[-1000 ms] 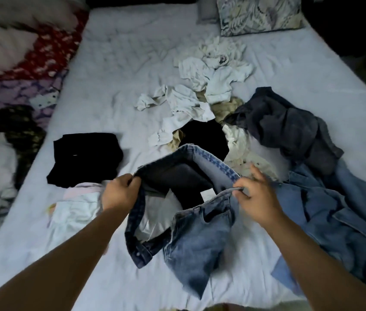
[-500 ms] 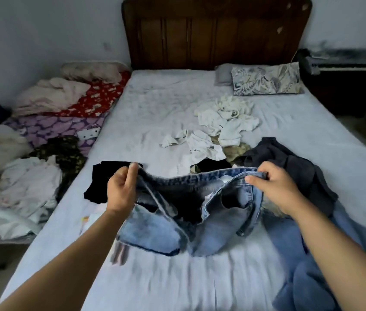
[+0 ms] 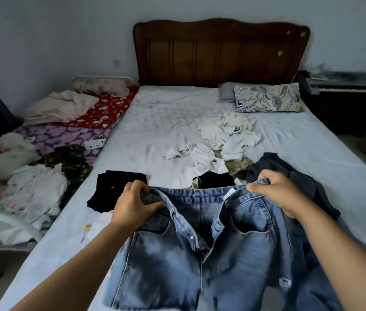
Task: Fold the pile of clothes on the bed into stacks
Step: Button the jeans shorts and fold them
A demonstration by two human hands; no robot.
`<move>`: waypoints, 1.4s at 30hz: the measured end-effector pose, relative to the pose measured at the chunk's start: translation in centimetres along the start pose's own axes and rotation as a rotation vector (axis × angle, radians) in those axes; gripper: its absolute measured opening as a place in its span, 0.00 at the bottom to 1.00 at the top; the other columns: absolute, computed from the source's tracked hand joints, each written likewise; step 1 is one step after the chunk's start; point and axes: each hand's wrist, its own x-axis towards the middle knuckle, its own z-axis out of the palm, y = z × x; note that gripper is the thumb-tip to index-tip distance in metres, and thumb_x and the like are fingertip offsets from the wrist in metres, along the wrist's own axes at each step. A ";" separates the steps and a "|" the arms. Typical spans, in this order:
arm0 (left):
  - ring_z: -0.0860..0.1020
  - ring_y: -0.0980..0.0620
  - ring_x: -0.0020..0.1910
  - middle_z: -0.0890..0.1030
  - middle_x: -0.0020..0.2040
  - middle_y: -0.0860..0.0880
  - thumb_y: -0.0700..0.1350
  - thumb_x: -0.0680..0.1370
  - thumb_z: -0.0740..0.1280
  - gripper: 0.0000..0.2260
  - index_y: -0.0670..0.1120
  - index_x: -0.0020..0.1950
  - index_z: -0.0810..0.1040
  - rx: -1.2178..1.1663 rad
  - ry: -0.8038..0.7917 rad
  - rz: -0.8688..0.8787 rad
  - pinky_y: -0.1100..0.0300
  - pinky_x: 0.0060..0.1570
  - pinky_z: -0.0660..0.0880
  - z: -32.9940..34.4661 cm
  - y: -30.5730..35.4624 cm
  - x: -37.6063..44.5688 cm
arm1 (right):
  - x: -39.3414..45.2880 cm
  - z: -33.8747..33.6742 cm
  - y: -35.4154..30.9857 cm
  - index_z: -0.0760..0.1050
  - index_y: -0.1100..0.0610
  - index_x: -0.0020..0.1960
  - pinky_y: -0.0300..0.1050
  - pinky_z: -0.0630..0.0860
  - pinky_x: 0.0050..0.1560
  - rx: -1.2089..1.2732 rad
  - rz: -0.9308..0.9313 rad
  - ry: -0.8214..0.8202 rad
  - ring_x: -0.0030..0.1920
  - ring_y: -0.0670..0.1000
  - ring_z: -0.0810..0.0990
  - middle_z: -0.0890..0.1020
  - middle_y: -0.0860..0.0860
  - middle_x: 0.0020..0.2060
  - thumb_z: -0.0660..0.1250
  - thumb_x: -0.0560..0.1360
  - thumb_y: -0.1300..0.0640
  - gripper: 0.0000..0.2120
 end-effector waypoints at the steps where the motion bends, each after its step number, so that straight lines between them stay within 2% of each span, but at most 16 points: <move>1: 0.72 0.49 0.44 0.72 0.47 0.49 0.54 0.63 0.79 0.22 0.47 0.46 0.71 0.037 -0.044 -0.064 0.58 0.42 0.68 0.6 -0.1 0.3 | 0.4 0.6 0.5 0.67 0.57 0.36 0.44 0.60 0.36 -0.019 0.022 0.008 0.33 0.49 0.67 0.68 0.52 0.30 0.74 0.69 0.56 0.15; 3: 0.74 0.46 0.47 0.71 0.51 0.48 0.55 0.67 0.76 0.21 0.47 0.50 0.73 0.113 -0.136 -0.162 0.55 0.45 0.71 1.9 -0.4 1.0 | 1.2 2.1 1.5 0.69 0.59 0.38 0.44 0.61 0.35 -0.080 0.039 0.057 0.36 0.50 0.69 0.70 0.53 0.32 0.73 0.70 0.58 0.13; 5: 0.74 0.44 0.55 0.69 0.61 0.46 0.54 0.72 0.72 0.21 0.47 0.60 0.74 0.175 -0.235 -0.196 0.52 0.54 0.73 3.7 -1.3 1.9 | 2.1 3.8 2.9 0.73 0.59 0.44 0.43 0.63 0.37 -0.170 0.062 0.100 0.43 0.53 0.74 0.74 0.54 0.39 0.72 0.71 0.60 0.08; 7: 0.68 0.43 0.67 0.61 0.72 0.44 0.53 0.75 0.68 0.25 0.48 0.70 0.68 0.253 -0.353 -0.197 0.51 0.64 0.68 5.3 -2.5 2.5 | 2.7 5.4 4.3 0.74 0.61 0.53 0.42 0.64 0.42 -0.294 0.128 0.083 0.52 0.56 0.76 0.76 0.55 0.49 0.69 0.73 0.60 0.10; 8: 0.64 0.43 0.70 0.57 0.74 0.45 0.54 0.77 0.66 0.26 0.49 0.73 0.64 0.296 -0.399 -0.198 0.50 0.66 0.66 6.1 -3.2 2.6 | 3.1 6.2 5.2 0.73 0.61 0.57 0.42 0.66 0.46 -0.331 0.153 0.067 0.54 0.57 0.75 0.76 0.57 0.53 0.68 0.74 0.59 0.13; 10: 0.63 0.45 0.71 0.58 0.75 0.46 0.54 0.78 0.63 0.24 0.50 0.73 0.64 0.359 -0.455 -0.199 0.50 0.67 0.65 7.6 -4.4 2.5 | 3.6 7.8 6.7 0.73 0.62 0.59 0.43 0.66 0.48 -0.353 0.171 0.024 0.56 0.58 0.75 0.76 0.59 0.57 0.68 0.74 0.59 0.15; 13: 0.66 0.48 0.68 0.66 0.71 0.48 0.52 0.79 0.62 0.18 0.50 0.67 0.72 0.319 -0.510 -0.236 0.55 0.64 0.66 9.5 -5.6 1.1 | 3.3 10.2 8.4 0.72 0.62 0.60 0.39 0.63 0.44 -0.344 0.175 -0.096 0.56 0.55 0.74 0.75 0.52 0.56 0.67 0.75 0.60 0.15; 14: 0.68 0.49 0.67 0.68 0.69 0.49 0.51 0.79 0.62 0.16 0.49 0.66 0.73 0.305 -0.529 -0.251 0.57 0.62 0.66 10.2 -5.9 0.6 | 3.1 11.0 9.0 0.72 0.62 0.60 0.39 0.63 0.44 -0.344 0.193 -0.141 0.56 0.54 0.74 0.76 0.52 0.57 0.67 0.75 0.59 0.15; 16: 0.70 0.50 0.66 0.71 0.67 0.49 0.50 0.78 0.63 0.15 0.50 0.64 0.75 0.270 -0.585 -0.285 0.59 0.62 0.66 11.7 -6.8 -0.7 | 2.9 12.6 10.4 0.73 0.61 0.61 0.39 0.67 0.49 -0.350 0.227 -0.224 0.57 0.54 0.75 0.76 0.56 0.58 0.68 0.75 0.58 0.16; 20: 0.73 0.50 0.63 0.72 0.66 0.50 0.51 0.78 0.63 0.15 0.50 0.64 0.75 0.245 -0.729 -0.312 0.58 0.61 0.69 15.6 -8.8 -2.9 | 3.1 16.3 13.7 0.74 0.61 0.62 0.42 0.70 0.58 -0.370 0.270 -0.345 0.60 0.54 0.75 0.77 0.55 0.60 0.68 0.76 0.56 0.17; 25: 0.71 0.51 0.65 0.71 0.68 0.51 0.52 0.80 0.61 0.16 0.51 0.67 0.72 0.250 -0.866 -0.262 0.60 0.61 0.68 22.0 -11.6 -4.5 | 4.5 21.2 18.3 0.74 0.60 0.62 0.40 0.70 0.52 -0.406 0.262 -0.437 0.57 0.53 0.76 0.77 0.53 0.59 0.67 0.76 0.54 0.16; 30: 0.69 0.48 0.66 0.69 0.69 0.47 0.49 0.79 0.62 0.20 0.48 0.70 0.68 0.159 -0.867 -0.209 0.57 0.64 0.67 28.0 -13.3 -3.7 | 7.0 25.0 21.5 0.74 0.59 0.61 0.40 0.67 0.45 -0.413 0.210 -0.387 0.53 0.53 0.76 0.77 0.54 0.58 0.65 0.78 0.54 0.15; 36: 0.70 0.46 0.65 0.68 0.68 0.46 0.46 0.79 0.64 0.22 0.45 0.72 0.66 -0.031 -0.685 -0.149 0.54 0.63 0.68 32.7 -14.7 -1.3 | 10.3 27.0 23.3 0.72 0.58 0.64 0.42 0.68 0.54 -0.371 0.124 -0.346 0.59 0.53 0.73 0.74 0.54 0.62 0.63 0.79 0.54 0.16; 39: 0.66 0.46 0.66 0.65 0.73 0.49 0.56 0.78 0.55 0.26 0.51 0.76 0.59 0.032 -0.578 0.003 0.52 0.65 0.64 34.1 -15.0 -0.4 | 11.2 26.9 24.3 0.73 0.58 0.62 0.44 0.70 0.56 -0.317 0.076 -0.325 0.59 0.53 0.74 0.74 0.53 0.61 0.65 0.78 0.57 0.14; 41: 0.64 0.47 0.62 0.59 0.75 0.54 0.61 0.75 0.45 0.28 0.59 0.75 0.56 0.149 -0.619 0.123 0.53 0.60 0.60 34.9 -15.3 0.0 | 11.5 26.6 25.3 0.74 0.58 0.61 0.44 0.71 0.55 -0.281 0.049 -0.298 0.56 0.53 0.76 0.74 0.52 0.62 0.66 0.77 0.61 0.13; 42: 0.62 0.47 0.62 0.57 0.76 0.55 0.62 0.74 0.43 0.28 0.61 0.74 0.59 0.195 -0.655 0.153 0.54 0.58 0.58 35.4 -15.5 0.1 | 11.6 26.5 25.8 0.74 0.57 0.62 0.44 0.71 0.55 -0.266 0.044 -0.291 0.55 0.53 0.76 0.72 0.51 0.65 0.65 0.77 0.62 0.14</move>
